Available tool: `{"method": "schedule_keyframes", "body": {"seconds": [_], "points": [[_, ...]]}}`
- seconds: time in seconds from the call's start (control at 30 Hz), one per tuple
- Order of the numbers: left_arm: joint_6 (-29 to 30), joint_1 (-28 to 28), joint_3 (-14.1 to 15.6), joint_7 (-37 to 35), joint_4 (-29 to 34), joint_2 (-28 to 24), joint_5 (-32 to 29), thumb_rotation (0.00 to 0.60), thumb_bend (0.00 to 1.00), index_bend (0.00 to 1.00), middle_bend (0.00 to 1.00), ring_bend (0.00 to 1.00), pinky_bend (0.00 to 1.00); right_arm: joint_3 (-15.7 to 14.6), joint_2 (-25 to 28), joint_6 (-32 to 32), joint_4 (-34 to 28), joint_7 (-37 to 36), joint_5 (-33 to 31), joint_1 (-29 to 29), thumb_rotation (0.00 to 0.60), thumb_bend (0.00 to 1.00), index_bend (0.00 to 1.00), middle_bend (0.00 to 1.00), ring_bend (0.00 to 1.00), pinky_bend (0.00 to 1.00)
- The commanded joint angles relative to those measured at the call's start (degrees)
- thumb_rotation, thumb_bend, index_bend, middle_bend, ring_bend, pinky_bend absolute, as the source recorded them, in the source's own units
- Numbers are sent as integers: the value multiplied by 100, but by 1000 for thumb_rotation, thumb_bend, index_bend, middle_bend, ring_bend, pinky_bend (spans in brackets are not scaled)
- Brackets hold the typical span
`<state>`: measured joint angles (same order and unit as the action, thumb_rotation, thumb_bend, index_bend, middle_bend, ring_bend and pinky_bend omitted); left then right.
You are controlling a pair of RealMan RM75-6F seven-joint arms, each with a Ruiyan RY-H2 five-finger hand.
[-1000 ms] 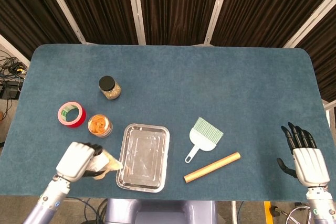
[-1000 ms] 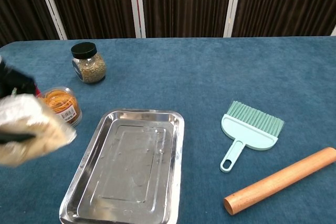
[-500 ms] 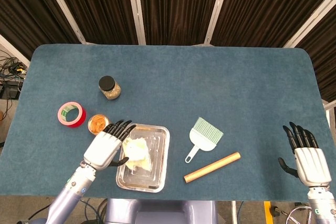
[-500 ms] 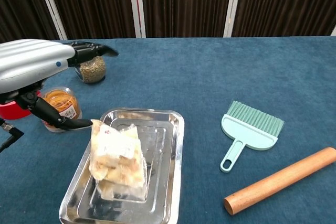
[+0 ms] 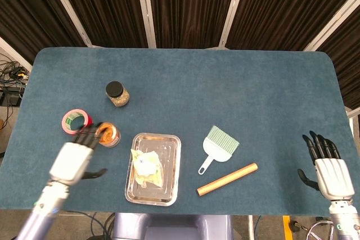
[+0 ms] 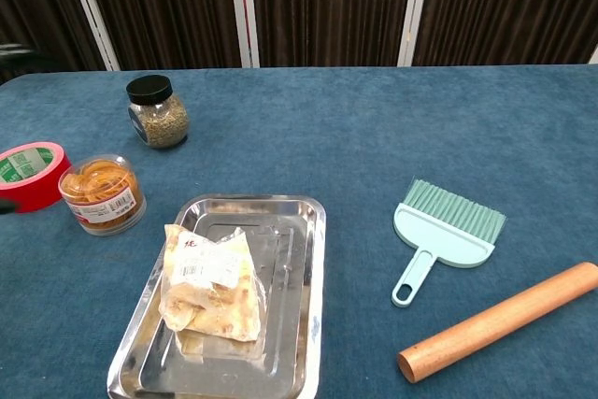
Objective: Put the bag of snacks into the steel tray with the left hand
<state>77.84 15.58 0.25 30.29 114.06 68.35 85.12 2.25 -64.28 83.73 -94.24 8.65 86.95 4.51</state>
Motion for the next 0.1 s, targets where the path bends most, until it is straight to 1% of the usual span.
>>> {"method": "schedule_keyframes", "body": {"seconds": [0.03,0.1], "points": [[784,-662,415,-1180,-895,-561,481,600,88,0,0,0,0,-13,-28,-24,-9,72,0,8,600,303,0,0,0,93],[1018,-828,447,-1540,-1271,-555,543,600,74,0,0,0,0,-19,-38,-34,-14,110,-7,8,600,303,0,0,0,93]]}}
